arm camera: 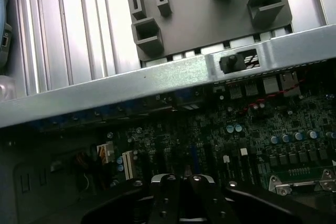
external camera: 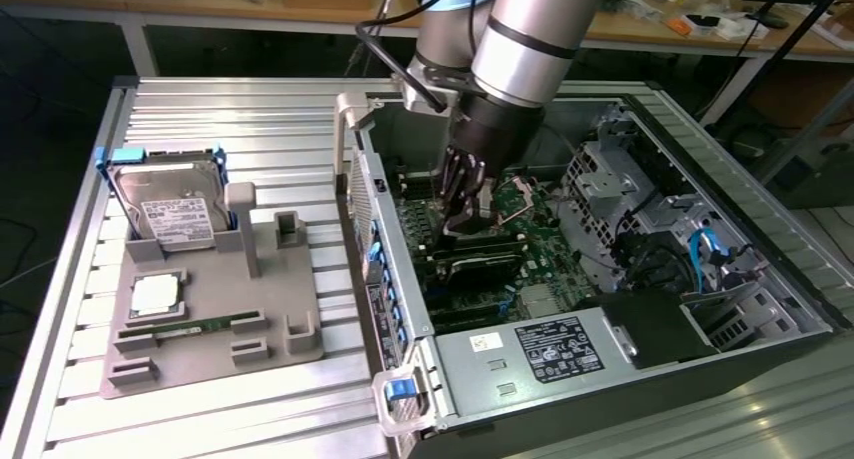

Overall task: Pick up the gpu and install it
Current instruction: 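Press down on the gpu until it lock into place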

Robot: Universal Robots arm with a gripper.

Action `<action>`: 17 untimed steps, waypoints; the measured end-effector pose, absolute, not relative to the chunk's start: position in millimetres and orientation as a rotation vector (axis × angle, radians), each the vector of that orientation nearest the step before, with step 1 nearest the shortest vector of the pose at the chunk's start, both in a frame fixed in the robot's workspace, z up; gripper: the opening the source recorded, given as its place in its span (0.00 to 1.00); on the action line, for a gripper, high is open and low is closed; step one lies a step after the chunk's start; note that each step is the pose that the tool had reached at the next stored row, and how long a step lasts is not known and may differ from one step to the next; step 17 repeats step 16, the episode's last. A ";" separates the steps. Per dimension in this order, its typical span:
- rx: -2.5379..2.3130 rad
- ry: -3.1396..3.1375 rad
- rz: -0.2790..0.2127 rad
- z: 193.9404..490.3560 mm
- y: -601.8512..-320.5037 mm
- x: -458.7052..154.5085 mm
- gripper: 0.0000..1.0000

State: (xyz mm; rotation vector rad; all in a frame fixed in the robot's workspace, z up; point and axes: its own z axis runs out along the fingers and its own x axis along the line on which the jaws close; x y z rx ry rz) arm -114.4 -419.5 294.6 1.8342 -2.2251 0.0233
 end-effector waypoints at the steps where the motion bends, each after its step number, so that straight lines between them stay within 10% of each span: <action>1: 1.833 -2.223 0.020 294.5 -419.5 -113.4 0.11; 17: 1.821 -2.211 -0.004 294.4 -419.8 -102.5 0.11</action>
